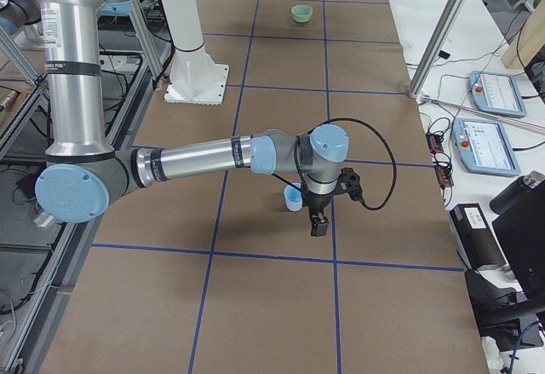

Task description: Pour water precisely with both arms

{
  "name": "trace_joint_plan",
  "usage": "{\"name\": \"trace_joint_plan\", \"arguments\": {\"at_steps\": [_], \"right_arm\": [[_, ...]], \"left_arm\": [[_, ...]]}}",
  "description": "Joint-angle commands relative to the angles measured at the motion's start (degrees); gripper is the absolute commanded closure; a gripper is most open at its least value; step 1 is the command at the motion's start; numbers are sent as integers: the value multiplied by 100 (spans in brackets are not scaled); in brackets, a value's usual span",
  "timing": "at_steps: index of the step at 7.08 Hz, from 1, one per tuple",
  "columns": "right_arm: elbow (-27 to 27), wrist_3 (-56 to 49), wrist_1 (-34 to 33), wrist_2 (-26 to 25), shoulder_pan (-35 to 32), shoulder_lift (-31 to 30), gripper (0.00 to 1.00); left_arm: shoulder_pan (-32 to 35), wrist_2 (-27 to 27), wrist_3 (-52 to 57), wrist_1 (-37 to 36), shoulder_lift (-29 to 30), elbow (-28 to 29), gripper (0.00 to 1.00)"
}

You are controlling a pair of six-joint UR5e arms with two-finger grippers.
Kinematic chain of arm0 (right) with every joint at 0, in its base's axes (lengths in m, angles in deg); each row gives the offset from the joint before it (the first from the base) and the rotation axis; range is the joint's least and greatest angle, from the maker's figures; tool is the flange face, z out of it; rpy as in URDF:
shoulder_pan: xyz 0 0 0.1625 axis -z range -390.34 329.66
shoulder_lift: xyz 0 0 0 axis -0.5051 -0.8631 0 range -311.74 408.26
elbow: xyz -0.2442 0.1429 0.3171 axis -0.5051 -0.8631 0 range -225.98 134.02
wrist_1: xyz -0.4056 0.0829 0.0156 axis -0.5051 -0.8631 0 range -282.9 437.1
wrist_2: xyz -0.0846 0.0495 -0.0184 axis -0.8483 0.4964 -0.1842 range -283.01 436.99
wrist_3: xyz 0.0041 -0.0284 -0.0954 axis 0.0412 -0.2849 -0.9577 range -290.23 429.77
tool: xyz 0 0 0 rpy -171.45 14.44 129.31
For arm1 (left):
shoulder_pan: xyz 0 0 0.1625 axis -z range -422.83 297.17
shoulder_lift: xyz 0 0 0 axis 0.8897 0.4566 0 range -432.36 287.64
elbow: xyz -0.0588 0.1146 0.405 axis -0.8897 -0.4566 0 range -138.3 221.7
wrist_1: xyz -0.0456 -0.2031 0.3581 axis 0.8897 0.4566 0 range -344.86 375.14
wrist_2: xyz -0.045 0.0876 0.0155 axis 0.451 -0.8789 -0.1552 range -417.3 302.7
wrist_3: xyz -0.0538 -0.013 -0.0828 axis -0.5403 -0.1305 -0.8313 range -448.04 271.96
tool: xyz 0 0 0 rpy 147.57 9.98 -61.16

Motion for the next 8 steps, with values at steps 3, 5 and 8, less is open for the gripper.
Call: {"name": "trace_joint_plan", "arguments": {"at_steps": [3, 5, 8], "right_arm": [[-10, -7, -14, -7, 9, 6, 0], [-45, -7, -23, 10, 0, -72, 0], [-212, 10, -181, 81, 0, -73, 0]], "left_arm": [[-19, -7, 11, 47, 113, 106, 0], [-11, -43, 37, 55, 201, 88, 0], [-19, -43, 29, 47, 201, 88, 0]]}}
